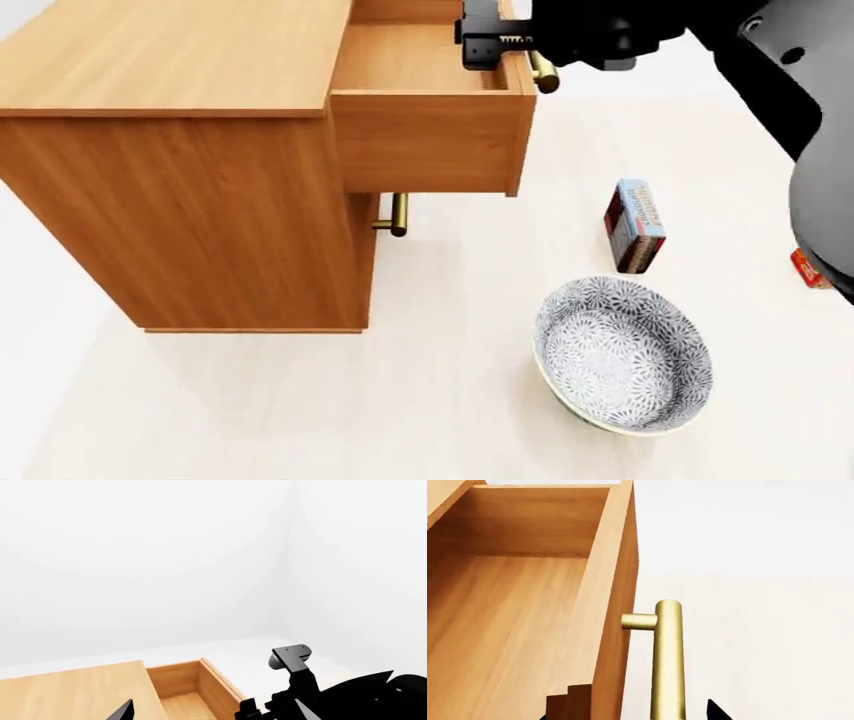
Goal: Put the chocolate pudding in the top drawer of the cabinet and close it.
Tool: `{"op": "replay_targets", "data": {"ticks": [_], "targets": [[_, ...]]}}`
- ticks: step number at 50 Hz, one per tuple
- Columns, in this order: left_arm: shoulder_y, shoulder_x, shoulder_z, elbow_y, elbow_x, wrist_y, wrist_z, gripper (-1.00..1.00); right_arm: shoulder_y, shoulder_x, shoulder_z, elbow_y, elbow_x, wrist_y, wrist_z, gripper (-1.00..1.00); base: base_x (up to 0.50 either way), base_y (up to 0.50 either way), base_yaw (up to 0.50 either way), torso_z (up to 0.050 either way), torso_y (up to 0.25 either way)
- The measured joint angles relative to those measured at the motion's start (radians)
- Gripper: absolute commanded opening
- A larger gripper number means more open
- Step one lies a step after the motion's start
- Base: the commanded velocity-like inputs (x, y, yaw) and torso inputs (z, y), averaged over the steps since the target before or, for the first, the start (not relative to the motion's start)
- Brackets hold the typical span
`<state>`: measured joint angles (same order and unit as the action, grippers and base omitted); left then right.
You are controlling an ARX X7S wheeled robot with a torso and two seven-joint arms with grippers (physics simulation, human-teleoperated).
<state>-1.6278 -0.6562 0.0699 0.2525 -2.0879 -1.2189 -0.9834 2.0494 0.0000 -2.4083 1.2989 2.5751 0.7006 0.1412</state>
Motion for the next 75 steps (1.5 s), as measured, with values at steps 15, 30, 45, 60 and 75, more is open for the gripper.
{"op": "replay_targets", "data": {"ticks": [15,30,45,60,75], "targets": [[0.017,0.026,-0.007,-0.009,0.053,0.001,0.06,1.0,0.014,0.002,-0.479,0.002,0.377,-0.037,-0.056,1.0,0.0,0.0,0.0,0.0,0.0],[0.016,0.038,0.001,-0.016,0.082,0.004,0.089,1.0,0.017,0.034,-0.632,-0.006,0.506,-0.052,-0.092,1.0,0.0,0.0,0.0,0.0,0.0],[0.009,0.051,0.014,-0.029,0.123,0.003,0.125,1.0,0.019,0.076,-0.652,-0.018,0.54,-0.063,-0.131,1.0,0.0,0.0,0.0,0.0,0.0],[0.013,0.057,0.019,-0.034,0.159,0.006,0.16,1.0,0.04,0.099,-0.63,-0.044,0.507,-0.085,-0.188,1.0,0.0,0.0,0.0,0.0,0.0],[0.014,0.059,0.026,-0.036,0.175,0.013,0.179,1.0,0.113,0.141,-0.661,-0.028,0.455,-0.128,-0.244,1.0,0.0,0.0,0.0,0.0,0.0]]}}
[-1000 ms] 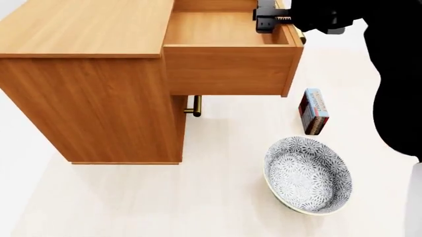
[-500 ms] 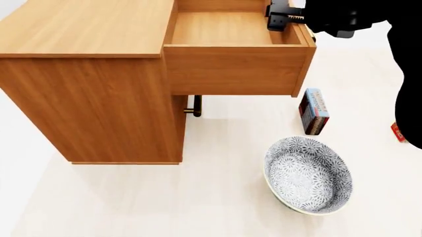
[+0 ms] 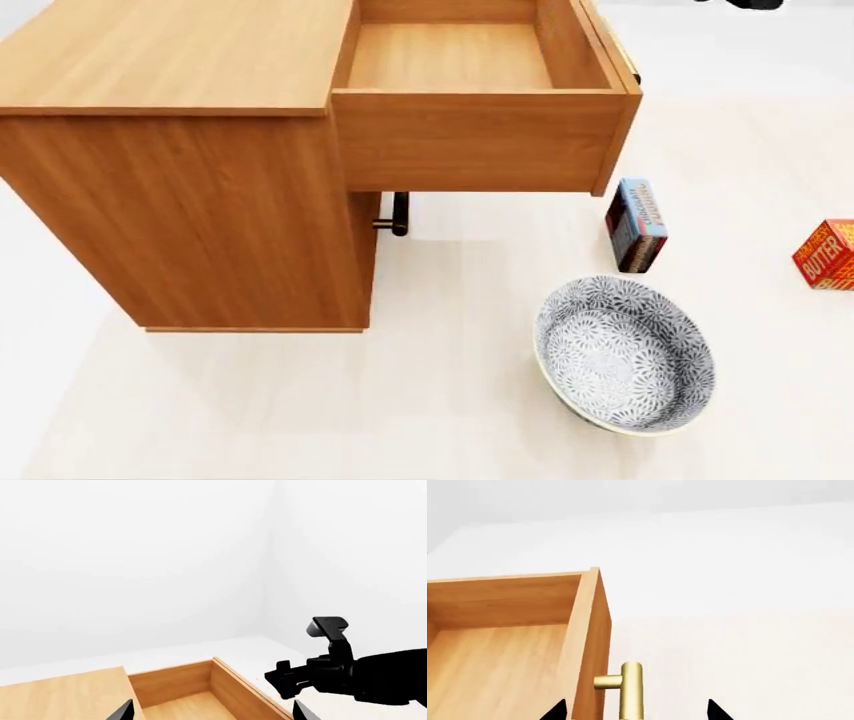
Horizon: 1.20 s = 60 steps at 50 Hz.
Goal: Put the chocolate pudding in the top drawer of the cabinet and close it.
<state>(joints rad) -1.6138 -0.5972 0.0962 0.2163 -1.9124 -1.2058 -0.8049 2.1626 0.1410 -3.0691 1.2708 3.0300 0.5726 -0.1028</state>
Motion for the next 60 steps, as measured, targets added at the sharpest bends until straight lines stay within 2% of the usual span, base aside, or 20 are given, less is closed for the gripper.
{"op": "replay_targets", "data": {"ticks": [10,23,42,60], "targets": [[0.011,0.002,0.001,-0.004,0.026,0.005,0.027,1.0,0.022,0.045,-0.037,0.025,-0.023,-0.06,-0.039,1.0,0.0,0.0,0.0,0.0,0.0],[0.018,0.0,-0.001,-0.005,0.058,0.015,0.053,1.0,-0.046,0.127,-0.023,0.026,-0.024,-0.215,-0.142,1.0,0.0,0.0,0.0,0.0,0.0],[0.004,0.002,0.01,0.0,0.078,0.029,0.051,1.0,-0.025,0.305,0.015,-0.453,-0.126,-0.701,-0.205,1.0,0.0,0.0,0.0,0.0,0.0],[-0.008,0.01,0.026,0.0,0.088,0.04,0.052,1.0,-0.078,0.401,0.041,-0.673,-0.21,-0.906,-0.199,1.0,0.0,0.0,0.0,0.0,0.0]]}}
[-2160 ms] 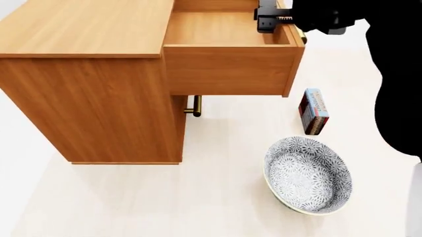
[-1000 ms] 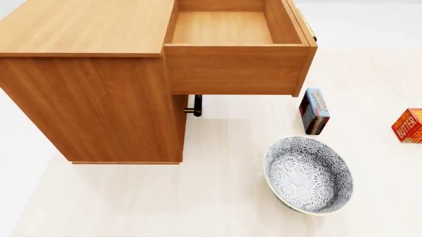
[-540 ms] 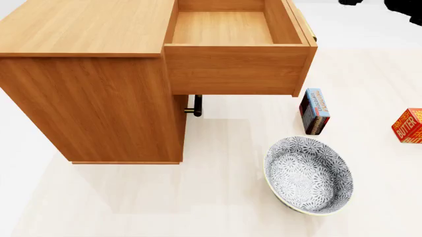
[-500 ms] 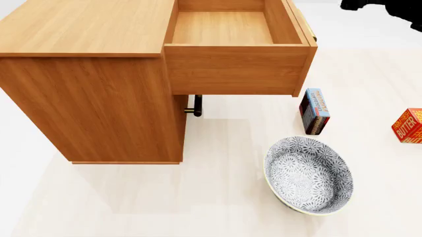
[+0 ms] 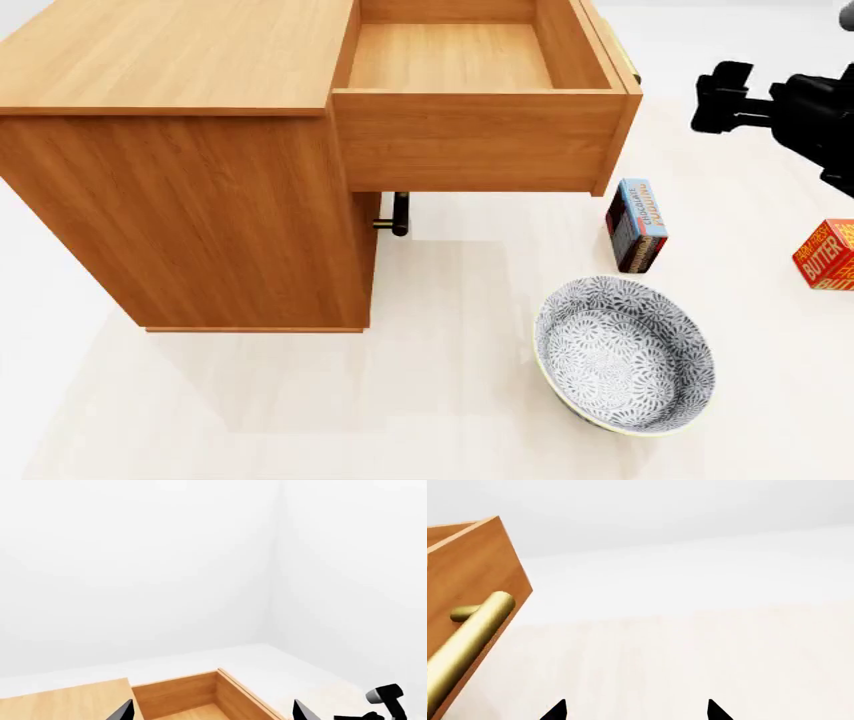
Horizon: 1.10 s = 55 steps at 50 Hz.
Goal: Put the chocolate pudding in the top drawer of the cabinet and close it.
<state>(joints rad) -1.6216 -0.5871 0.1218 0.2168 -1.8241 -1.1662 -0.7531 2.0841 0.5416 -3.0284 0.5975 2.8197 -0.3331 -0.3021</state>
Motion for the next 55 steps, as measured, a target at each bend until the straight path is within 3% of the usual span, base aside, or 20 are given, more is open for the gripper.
{"op": "replay_targets", "data": {"ticks": [28,55], "targets": [[0.002,-0.007,0.006,0.008,-0.003,0.019,0.0,1.0,-0.198,-0.015,0.072,0.083,-0.06,0.025,-0.038,1.0,0.0,0.0,0.0,0.0,0.0],[0.021,-0.02,0.009,0.016,-0.002,0.034,0.005,1.0,-0.382,-0.083,0.137,0.334,-0.054,0.174,-0.046,1.0,0.0,0.0,0.0,0.0,0.0]]}}
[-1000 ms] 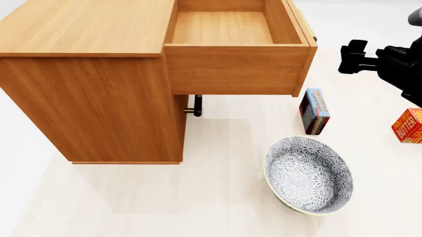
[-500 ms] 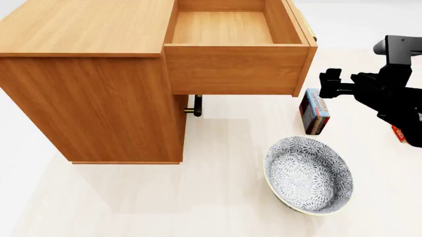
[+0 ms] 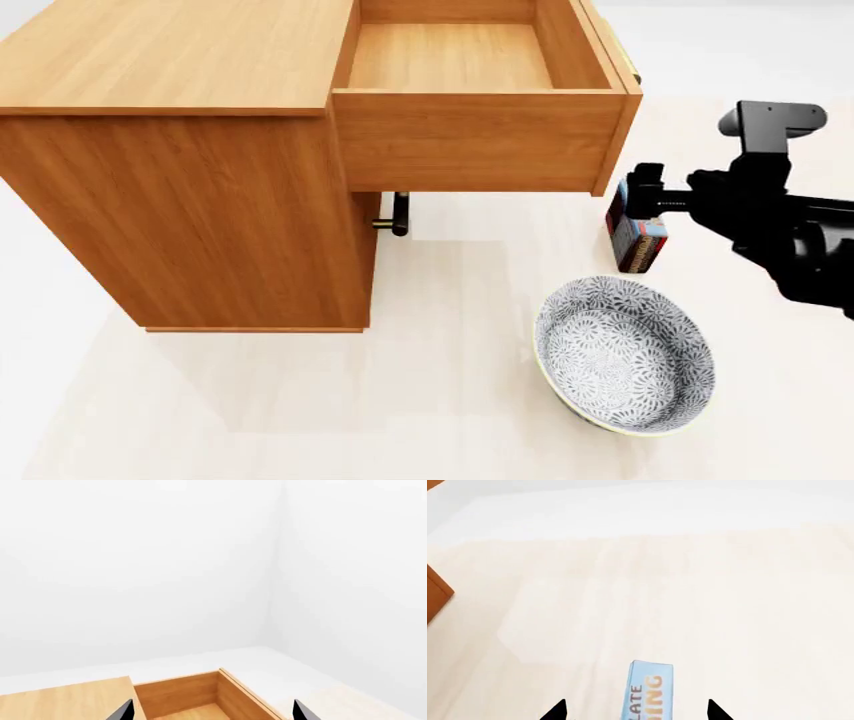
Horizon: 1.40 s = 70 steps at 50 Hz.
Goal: Put the chocolate pudding in the top drawer of the cabinet and close it.
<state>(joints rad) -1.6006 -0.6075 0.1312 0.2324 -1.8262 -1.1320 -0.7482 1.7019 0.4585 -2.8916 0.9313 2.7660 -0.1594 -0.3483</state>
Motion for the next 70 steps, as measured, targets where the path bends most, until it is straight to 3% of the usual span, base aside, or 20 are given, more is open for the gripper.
{"op": "replay_targets", "data": {"ticks": [20,47,48,70], "targets": [[0.013,-0.011,0.0,0.009,-0.014,0.015,-0.012,1.0,-0.153,-0.067,0.01,0.3,0.034,0.273,0.024,1.0,0.0,0.0,0.0,0.0,0.0],[0.023,-0.019,0.007,0.006,-0.007,0.028,-0.003,1.0,-0.216,-0.111,-0.099,0.371,0.152,0.419,0.041,1.0,0.0,0.0,0.0,0.0,0.0],[0.024,-0.019,0.007,0.006,-0.006,0.029,-0.003,1.0,-0.217,-0.112,-0.104,0.372,0.157,0.421,0.043,-1.0,0.0,0.0,0.0,0.0,0.0],[0.034,-0.037,0.004,0.018,-0.025,0.041,-0.017,1.0,-0.194,-0.117,-0.177,0.372,0.236,0.412,0.056,-1.0,0.0,0.0,0.0,0.0,0.0]]}}
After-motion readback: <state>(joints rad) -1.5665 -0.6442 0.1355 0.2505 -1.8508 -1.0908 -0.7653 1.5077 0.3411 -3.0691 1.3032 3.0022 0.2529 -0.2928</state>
